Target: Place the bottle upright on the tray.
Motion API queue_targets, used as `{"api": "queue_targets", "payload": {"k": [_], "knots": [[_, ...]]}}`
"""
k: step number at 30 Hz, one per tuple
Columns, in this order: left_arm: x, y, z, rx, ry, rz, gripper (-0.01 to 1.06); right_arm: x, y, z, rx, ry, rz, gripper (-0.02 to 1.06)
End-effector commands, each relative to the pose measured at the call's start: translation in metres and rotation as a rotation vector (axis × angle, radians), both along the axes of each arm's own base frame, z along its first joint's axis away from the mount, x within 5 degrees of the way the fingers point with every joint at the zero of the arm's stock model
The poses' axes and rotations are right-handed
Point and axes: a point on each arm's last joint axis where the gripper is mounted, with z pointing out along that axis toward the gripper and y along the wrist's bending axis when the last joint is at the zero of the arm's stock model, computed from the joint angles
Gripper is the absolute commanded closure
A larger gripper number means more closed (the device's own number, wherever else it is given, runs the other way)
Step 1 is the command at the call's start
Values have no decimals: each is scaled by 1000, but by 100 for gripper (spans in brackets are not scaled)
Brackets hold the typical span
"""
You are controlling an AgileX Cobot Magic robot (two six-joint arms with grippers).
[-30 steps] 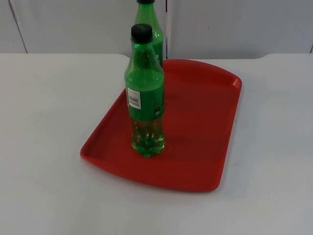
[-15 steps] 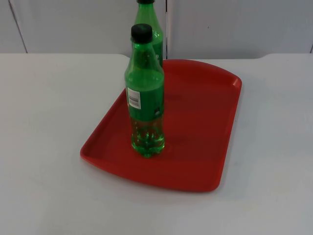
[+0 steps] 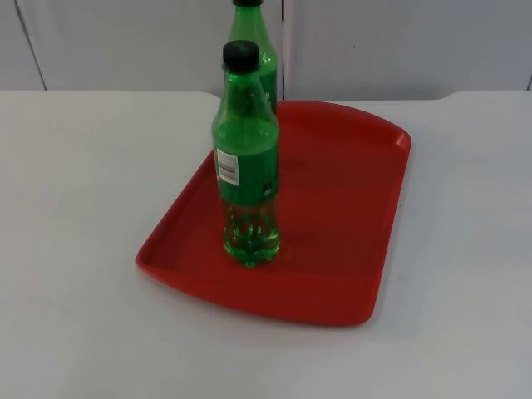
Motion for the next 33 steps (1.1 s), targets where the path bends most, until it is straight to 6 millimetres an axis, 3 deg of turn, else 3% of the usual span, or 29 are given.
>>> {"api": "queue_targets", "payload": {"k": [1, 13, 33], "knots": [[0, 0, -1, -4, -2, 8, 0, 1, 0, -1, 1, -7, -1, -1], [0, 0, -1, -4, -2, 8, 0, 1, 0, -1, 2, -7, -21, -1], [0, 0, -1, -4, -2, 8, 0, -1, 3, -1, 1, -7, -377, -1]]}}
